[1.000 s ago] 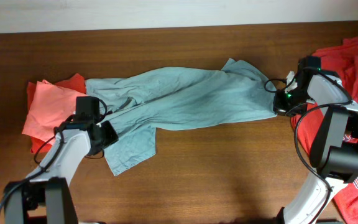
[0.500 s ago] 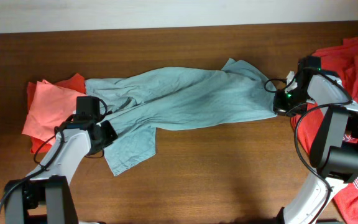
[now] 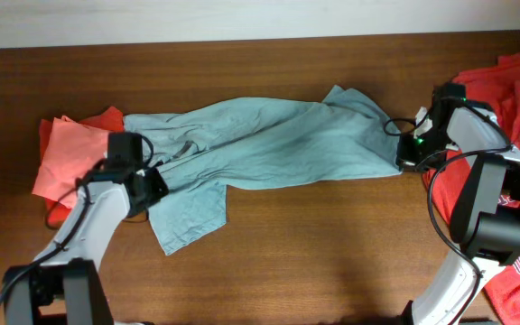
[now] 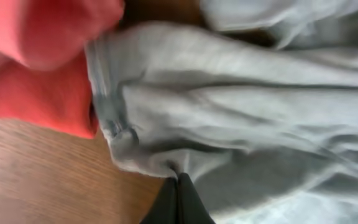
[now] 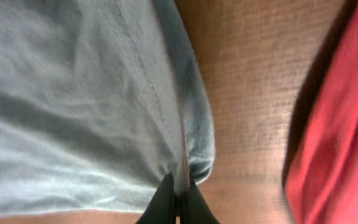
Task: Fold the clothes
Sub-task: 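Lift the grey-blue shirt with both grippers, stretching it between them, then swing the held shirt forward and lay it flat on the table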
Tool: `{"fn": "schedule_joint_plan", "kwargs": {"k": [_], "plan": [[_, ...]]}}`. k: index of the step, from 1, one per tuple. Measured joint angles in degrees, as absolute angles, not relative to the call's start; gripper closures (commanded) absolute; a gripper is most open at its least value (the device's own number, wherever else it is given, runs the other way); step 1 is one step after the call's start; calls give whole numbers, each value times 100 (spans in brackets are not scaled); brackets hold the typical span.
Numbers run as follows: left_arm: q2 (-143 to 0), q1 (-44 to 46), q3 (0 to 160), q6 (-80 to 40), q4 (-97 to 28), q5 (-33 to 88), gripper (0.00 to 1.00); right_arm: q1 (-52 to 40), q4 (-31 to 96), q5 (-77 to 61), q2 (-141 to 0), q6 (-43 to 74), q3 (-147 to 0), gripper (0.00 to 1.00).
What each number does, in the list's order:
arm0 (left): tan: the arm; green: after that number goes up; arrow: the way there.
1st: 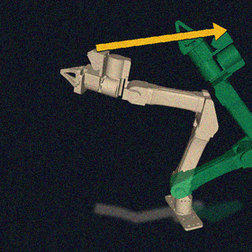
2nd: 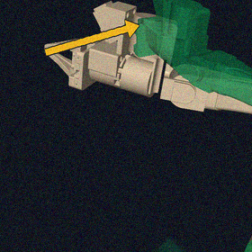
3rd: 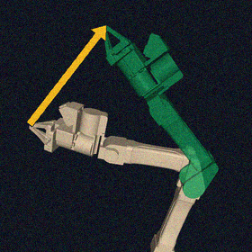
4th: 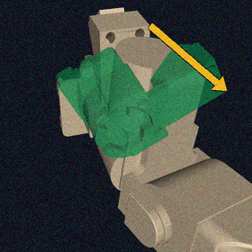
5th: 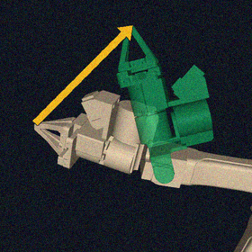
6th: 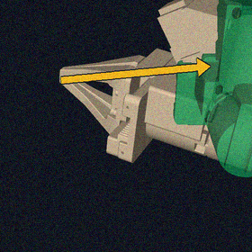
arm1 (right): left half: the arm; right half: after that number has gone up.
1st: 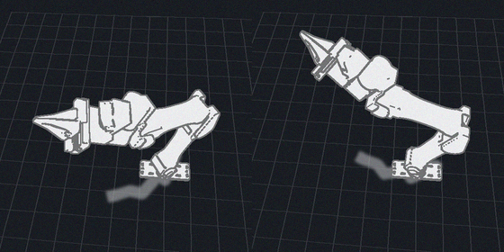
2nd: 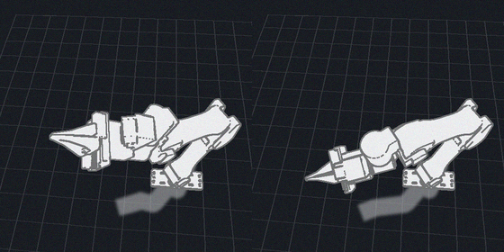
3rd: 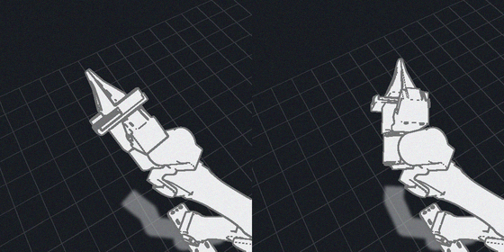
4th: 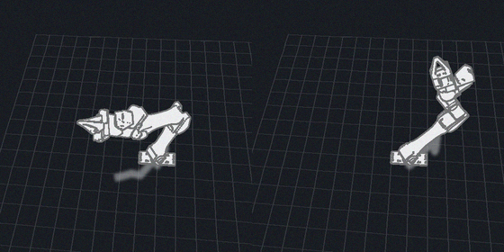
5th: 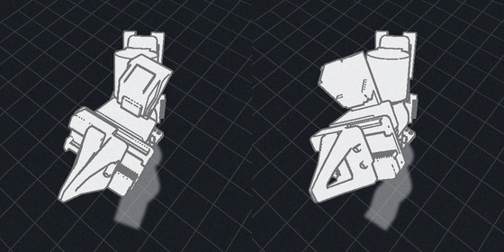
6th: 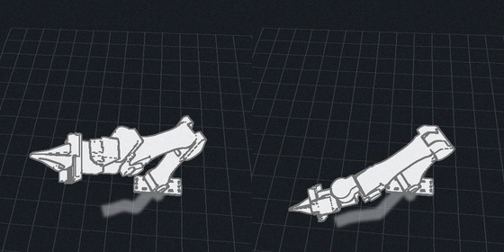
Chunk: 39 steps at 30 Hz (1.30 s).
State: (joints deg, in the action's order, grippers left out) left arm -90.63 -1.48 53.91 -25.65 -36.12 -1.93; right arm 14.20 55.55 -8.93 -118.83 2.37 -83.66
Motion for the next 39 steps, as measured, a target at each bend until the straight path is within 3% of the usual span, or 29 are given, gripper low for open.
{"fn": "schedule_joint_plan", "kwargs": {"k": [6, 13, 20, 25, 32, 39], "plan": [[-8359, -148, 6726, -2344, -4661, -193, 100, 1420, 6420, -860, -11306, 242, -8978, 96], [-7266, -148, 8093, -2119, -5498, -193, 100, 1420, 7133, -692, -9426, 252, -9852, 96], [-6228, -148, 9247, -1986, -5817, -193, 100, 1420, 7332, -648, -7328, 252, -10565, 96], [-5581, -148, 9789, -1944, -5784, -193, 100, 1420, 7286, -602, -6580, 255, -11076, 96], [-5575, -148, 9933, -1942, -5771, -193, 100, 1420, 7284, -432, -6696, 255, -11312, 96], [-7269, -148, 9929, -1927, -5227, -121, 100, 1420, 7083, -502, -8584, 255, -11310, 96]]}}
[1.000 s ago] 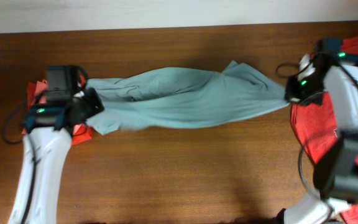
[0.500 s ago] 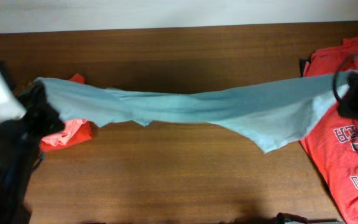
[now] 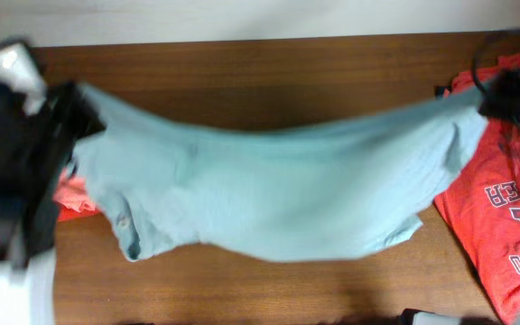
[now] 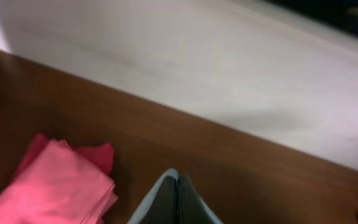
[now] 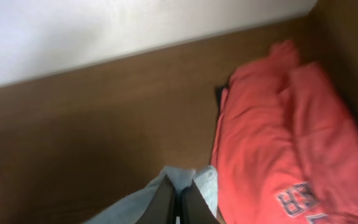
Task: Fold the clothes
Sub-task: 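Swing the held shirt forward and lay it flat on the table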
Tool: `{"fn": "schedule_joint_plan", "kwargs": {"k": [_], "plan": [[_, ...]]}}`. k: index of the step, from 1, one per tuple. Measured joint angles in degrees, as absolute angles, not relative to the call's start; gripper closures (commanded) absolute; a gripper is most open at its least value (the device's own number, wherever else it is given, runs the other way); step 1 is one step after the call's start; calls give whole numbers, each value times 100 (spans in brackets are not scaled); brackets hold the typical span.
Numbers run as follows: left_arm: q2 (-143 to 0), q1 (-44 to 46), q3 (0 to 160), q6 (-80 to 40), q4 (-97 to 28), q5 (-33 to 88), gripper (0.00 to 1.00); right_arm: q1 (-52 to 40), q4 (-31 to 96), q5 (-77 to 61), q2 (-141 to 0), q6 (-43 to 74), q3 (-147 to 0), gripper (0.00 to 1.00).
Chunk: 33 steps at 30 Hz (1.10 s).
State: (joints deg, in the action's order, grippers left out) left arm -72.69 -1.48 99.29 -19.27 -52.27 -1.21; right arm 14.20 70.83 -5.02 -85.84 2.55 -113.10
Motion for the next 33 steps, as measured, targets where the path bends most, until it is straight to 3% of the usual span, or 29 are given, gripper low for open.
{"fn": "schedule_joint_plan", "kwargs": {"k": [7, 12, 17, 21, 25, 33], "plan": [[-9644, -148, 9977, -1494, -2816, 259, 100, 1249, 5426, -910, -10571, 318, -11262, 96], [-10763, -148, 11026, -1192, -2766, 386, 100, 956, 5065, -856, -10910, 495, -11719, 96], [-10796, -172, 13251, -930, -3131, 410, 100, 753, 5358, -648, -10816, 585, -13699, 96], [-10331, -246, 14383, -851, -4056, 408, 100, 816, 6001, -537, -10503, 576, -14313, 96], [-10123, -213, 14523, -825, -5815, 499, 100, 847, 6858, -467, -10464, 443, -14197, 96], [-11476, 60, 13531, -561, -8768, 628, 100, 849, 7944, -51, -11032, 244, -12479, 96]]}}
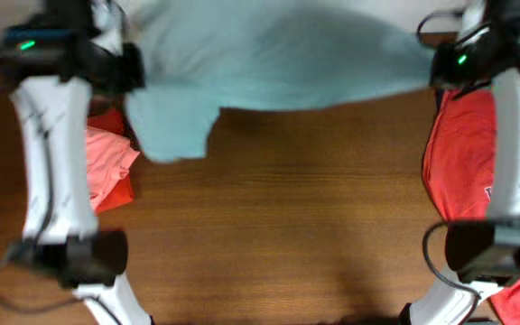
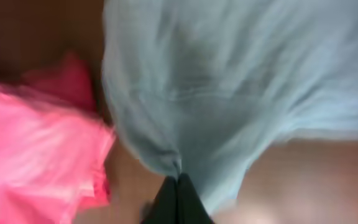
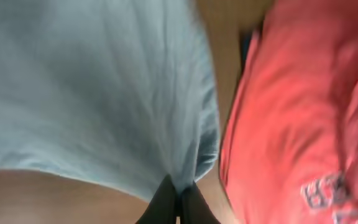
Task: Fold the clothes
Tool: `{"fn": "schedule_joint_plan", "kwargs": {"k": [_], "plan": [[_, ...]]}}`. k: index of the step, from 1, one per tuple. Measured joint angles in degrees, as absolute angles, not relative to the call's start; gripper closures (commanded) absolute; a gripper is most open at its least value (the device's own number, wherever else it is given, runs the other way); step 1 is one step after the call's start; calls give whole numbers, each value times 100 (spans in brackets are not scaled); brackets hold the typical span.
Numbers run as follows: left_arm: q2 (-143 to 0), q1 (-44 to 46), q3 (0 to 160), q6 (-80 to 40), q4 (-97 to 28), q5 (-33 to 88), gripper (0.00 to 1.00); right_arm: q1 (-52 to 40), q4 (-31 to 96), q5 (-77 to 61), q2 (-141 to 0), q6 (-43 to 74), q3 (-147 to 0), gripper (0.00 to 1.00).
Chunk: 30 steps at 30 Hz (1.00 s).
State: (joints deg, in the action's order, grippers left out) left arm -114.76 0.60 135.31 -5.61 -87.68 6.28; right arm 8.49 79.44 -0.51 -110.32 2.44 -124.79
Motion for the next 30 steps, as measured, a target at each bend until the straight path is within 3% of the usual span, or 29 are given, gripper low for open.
{"fn": "schedule_joint_plan", "kwargs": {"k": [9, 18, 30], "plan": [[-12309, 102, 11590, -228, -9653, 596, 100, 849, 7900, 327, -11192, 78, -10077, 96], [-12296, 102, 10396, -189, -9660, 464, 100, 849, 8204, 434, -11192, 80, -9443, 96], [-10591, 78, 9188, -281, -9314, 320, 100, 996, 8541, 469, -10759, 294, -8565, 96]]}}
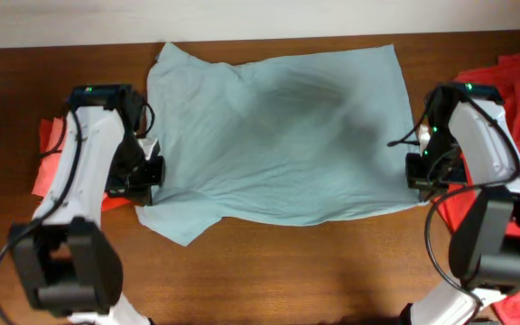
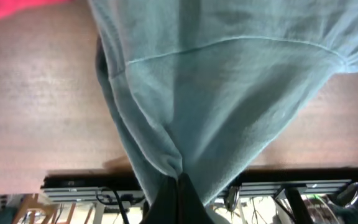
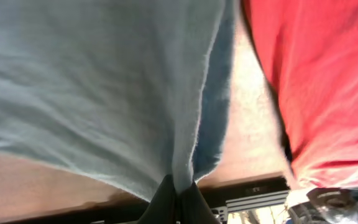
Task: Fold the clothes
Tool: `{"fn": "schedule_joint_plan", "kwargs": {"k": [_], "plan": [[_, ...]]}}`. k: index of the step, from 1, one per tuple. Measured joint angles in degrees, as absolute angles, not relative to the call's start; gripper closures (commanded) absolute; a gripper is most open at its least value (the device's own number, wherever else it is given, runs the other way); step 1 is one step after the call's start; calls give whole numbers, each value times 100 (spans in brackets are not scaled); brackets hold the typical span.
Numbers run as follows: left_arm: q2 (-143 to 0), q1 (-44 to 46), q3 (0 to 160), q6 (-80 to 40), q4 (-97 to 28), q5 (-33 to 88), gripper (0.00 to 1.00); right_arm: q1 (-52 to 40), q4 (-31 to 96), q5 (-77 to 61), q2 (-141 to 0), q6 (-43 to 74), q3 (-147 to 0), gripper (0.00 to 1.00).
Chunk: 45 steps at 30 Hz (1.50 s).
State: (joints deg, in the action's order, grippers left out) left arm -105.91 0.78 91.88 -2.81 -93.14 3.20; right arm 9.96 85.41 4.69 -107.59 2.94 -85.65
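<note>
A pale blue T-shirt (image 1: 278, 135) lies spread wide over the middle of the brown table, its far edge near the wall. My left gripper (image 1: 149, 171) is shut on the shirt's left side, where a sleeve (image 1: 177, 221) trails toward the front. In the left wrist view the cloth (image 2: 216, 93) bunches into the closed jaws. My right gripper (image 1: 420, 171) is shut on the shirt's near right corner. The right wrist view has the blue fabric (image 3: 98, 81) pinched between the fingers, with red cloth beside it.
Folded pink and red garments (image 1: 51, 149) lie at the left edge, partly under my left arm. More red clothes (image 1: 517, 99) are heaped at the right edge and front right corner. The table (image 1: 314, 271) shows bare wood in front of the shirt.
Both grippers, which held the shirt high at the table's far edge, are now lower and nearer the front. The shirt now lies spread flat on the table instead of hanging.
First the shirt lay bunched in a long strip across the table, each gripper shut on one end. Then it was stretched wide and lifted between the arms, then hung at the far edge. Now it lies spread out flat, both grippers still gripping it.
</note>
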Motion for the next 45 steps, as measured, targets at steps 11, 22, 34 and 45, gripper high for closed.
{"fn": "schedule_joint_plan", "kwargs": {"k": [11, 22, 34, 45], "plan": [[-9439, 80, 7922, -510, -9212, 325, 100, 1122, 8416, 447, -9288, 497, -7769, 96], [-8899, 80, 7889, -615, -7732, 322, 100, 1122, 7773, 445, -8903, 578, -7760, 96], [-9096, 80, 7885, -760, -6414, 294, 100, 1122, 6259, 447, -9083, 580, -7754, 96], [-9867, 19, 7883, -801, -5793, -97, 100, 1122, 5094, 449, -10160, 506, -7754, 96]]}}
